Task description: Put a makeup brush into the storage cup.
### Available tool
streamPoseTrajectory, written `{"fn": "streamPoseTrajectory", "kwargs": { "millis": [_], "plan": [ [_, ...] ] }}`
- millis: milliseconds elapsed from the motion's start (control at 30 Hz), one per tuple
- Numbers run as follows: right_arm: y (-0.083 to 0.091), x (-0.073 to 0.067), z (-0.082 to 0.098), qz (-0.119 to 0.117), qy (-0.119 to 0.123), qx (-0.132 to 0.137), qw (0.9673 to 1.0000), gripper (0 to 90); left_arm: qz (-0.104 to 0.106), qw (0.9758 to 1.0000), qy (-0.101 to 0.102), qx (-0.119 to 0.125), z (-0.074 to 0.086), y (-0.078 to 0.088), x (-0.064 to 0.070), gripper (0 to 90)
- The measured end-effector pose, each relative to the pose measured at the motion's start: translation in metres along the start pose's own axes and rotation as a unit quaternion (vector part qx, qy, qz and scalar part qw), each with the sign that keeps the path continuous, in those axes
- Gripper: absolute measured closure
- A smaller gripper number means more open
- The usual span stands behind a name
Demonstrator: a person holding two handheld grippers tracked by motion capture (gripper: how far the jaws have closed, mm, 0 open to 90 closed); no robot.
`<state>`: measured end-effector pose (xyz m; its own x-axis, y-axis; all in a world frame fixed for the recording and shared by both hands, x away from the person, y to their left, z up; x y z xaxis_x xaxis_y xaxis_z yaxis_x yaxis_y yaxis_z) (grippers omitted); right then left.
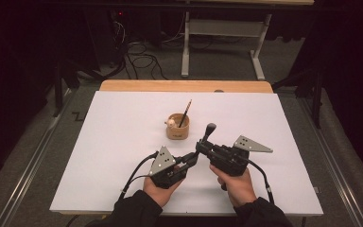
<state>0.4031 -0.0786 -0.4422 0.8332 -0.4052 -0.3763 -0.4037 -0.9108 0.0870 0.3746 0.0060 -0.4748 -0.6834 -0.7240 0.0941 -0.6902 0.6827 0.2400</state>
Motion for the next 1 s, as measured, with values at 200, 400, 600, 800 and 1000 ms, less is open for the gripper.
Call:
{"fn": "streamPoseTrajectory", "kwargs": {
  "millis": [200,400,600,800,1000],
  "plan": [
    [-0.0002,0.0002,0.0003,-0.004,-0.008,0.001,1.0000,77.5,0.000,1.0000,0.001,-0.002,0.0009,-0.0008,0.0001,79.3],
    [-0.0011,-0.0011,0.0018,-0.006,-0.006,-0.004,1.0000,79.1,0.000,1.0000,0.000,-0.008,0.0028,-0.0021,0.0000,79.2],
    [-0.0013,-0.0021,0.0026,-0.006,-0.001,-0.009,0.9999,79.4,0.005,0.9999,0.002,-0.012,0.0035,-0.0028,0.0003,78.9],
    [-0.0015,-0.0034,0.0020,-0.003,0.009,-0.009,0.9999,79.4,0.010,0.9996,0.011,-0.022,0.0050,-0.0042,-0.0003,70.4],
    [0.0015,-0.0023,-0.0011,0.010,0.030,-0.006,0.9995,79.4,0.010,0.9992,0.013,-0.037,0.0067,-0.0035,-0.0041,54.4]
  ]
}}
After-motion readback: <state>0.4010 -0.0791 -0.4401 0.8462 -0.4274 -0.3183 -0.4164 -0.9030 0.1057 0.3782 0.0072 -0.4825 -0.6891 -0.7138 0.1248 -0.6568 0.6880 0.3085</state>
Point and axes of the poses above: each handheld gripper's, and its own axes: y roughly backward along the jaws, z roughly out of its underside, x roughly to its right, the point moved 9 cm from there along -y, roughly forward along the jaws, and after that the axes turned 8 degrees about -z, right-handed, at the moved point
